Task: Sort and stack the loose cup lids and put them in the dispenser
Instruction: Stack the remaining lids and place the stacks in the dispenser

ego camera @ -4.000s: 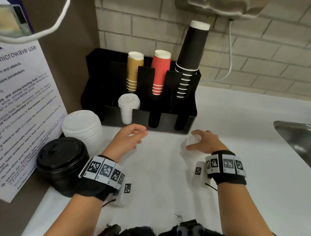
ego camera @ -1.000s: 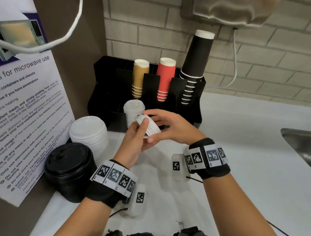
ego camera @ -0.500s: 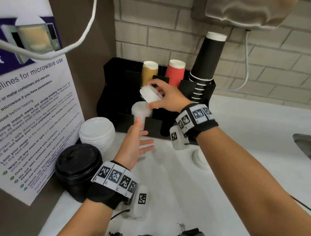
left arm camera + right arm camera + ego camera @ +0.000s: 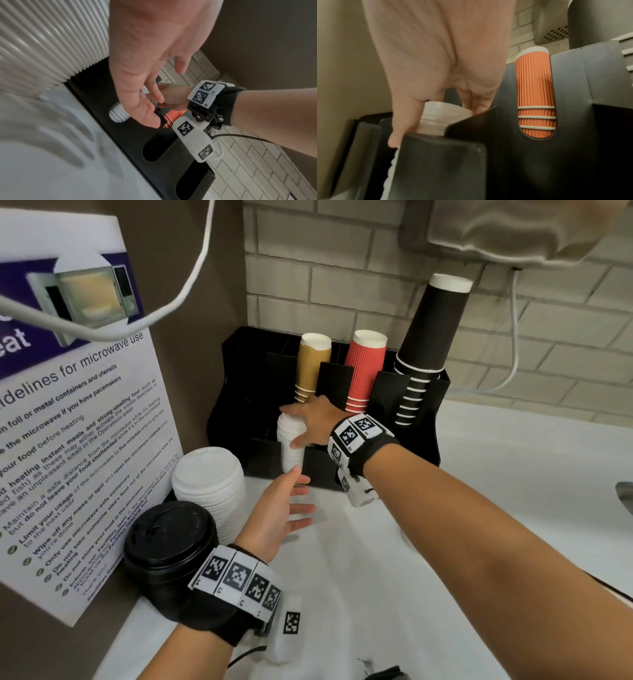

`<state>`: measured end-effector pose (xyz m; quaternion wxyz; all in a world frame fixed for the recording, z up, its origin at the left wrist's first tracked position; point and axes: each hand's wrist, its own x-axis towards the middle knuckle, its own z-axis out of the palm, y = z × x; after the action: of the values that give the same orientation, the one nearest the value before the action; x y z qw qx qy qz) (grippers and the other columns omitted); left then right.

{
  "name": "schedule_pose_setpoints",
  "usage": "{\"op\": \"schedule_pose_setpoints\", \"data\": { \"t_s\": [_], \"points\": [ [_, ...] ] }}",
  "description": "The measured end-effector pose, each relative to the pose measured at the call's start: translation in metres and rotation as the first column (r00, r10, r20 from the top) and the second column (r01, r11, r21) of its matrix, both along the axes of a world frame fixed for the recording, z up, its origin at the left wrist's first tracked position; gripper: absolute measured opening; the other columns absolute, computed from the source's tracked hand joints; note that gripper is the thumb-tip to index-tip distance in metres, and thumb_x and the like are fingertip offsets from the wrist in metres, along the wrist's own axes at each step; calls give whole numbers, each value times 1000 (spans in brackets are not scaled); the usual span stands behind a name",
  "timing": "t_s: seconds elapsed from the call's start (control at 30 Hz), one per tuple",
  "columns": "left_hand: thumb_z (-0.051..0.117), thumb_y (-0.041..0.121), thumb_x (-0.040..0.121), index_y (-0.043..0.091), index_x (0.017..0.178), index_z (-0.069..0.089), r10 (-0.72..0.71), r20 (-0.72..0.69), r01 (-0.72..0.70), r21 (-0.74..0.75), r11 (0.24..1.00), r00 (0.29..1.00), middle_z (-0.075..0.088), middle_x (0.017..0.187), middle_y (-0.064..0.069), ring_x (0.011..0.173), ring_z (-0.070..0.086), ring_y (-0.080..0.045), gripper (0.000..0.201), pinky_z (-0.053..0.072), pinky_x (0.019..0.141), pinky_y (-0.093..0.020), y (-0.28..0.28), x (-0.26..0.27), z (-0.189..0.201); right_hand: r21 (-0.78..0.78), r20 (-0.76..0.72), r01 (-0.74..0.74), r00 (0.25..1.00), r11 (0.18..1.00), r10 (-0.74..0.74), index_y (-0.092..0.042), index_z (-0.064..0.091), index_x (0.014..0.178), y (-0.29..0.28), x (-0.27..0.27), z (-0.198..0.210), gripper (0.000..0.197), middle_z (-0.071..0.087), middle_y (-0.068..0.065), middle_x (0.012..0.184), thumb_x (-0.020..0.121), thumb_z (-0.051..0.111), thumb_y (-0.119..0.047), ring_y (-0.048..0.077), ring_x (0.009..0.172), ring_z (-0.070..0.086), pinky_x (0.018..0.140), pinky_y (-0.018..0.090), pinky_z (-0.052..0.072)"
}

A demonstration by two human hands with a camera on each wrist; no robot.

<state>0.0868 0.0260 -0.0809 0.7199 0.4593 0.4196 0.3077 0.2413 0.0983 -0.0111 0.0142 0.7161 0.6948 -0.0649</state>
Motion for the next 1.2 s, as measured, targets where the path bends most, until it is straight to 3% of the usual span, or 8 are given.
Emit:
{"op": "schedule_pose_setpoints", "data": {
  "t_s": [0.2,0.4,0.5,0.6,0.73,0.87,1.03,1.2],
  "points": [
    [56,33,95,13,117,61,-9,14,9,1,1000,1000,63,105,-4,87,66,-22,30,53,70,-32,-1,2,-1,-29,266,28,964,999,-19,-16,4,154,-8,-19,-15,76,30,23,148,97,51,-34,34,133,33,101,40,40],
    [56,31,95,16,112,64,-24,8,24,37,999,1000,64,106,-6,90,66,-24,25,54,66,-30,0,0,1,-84,284,214,941,973,-183,-5,-11,151,-12,-38,-25,73,-2,25,158,100,37,-24,34,147,3,119,45,8],
    [56,31,95,16,115,63,-32,10,32,53,998,999,64,110,-6,92,66,-24,26,53,69,-32,-1,-2,2,-69,153,175,975,982,-163,-5,-14,151,-21,-33,-15,89,-8,20,159,97,47,-41,31,148,-2,120,45,5],
    [55,30,95,18,115,62,-50,13,49,74,996,999,63,112,-4,92,65,-22,24,54,74,-33,-1,-3,3,16,-194,145,971,989,-139,-7,-15,150,-43,-16,5,99,-12,16,159,92,54,-48,28,148,-6,120,44,5],
    [56,29,95,19,111,64,-65,17,63,95,994,998,67,103,-1,87,67,-18,21,54,74,-33,0,-5,3,197,-572,266,813,943,-110,-7,22,150,-94,23,15,70,30,10,154,95,56,-33,23,143,26,111,20,21],
    [56,28,94,20,107,65,-67,19,65,104,992,998,68,97,2,85,68,-17,18,53,72,-29,2,-8,1,113,-530,414,794,903,-298,-11,65,118,-153,75,1,27,64,1,113,98,48,-18,20,114,57,91,18,38],
    [52,26,97,21,106,66,-81,5,80,104,991,997,69,98,2,84,69,-17,17,54,71,-29,1,-5,-2,-289,-153,470,837,834,-525,-31,50,135,-198,104,-30,55,48,1,133,84,67,-45,22,123,47,91,27,34],
    [53,26,96,22,103,67,-117,2,116,96,989,993,70,97,3,82,69,-17,16,54,70,-29,-3,1,-2,-337,-165,489,811,805,-561,-44,37,136,-207,107,-61,96,40,-5,116,54,87,-48,19,102,48,79,30,43]
  ]
}}
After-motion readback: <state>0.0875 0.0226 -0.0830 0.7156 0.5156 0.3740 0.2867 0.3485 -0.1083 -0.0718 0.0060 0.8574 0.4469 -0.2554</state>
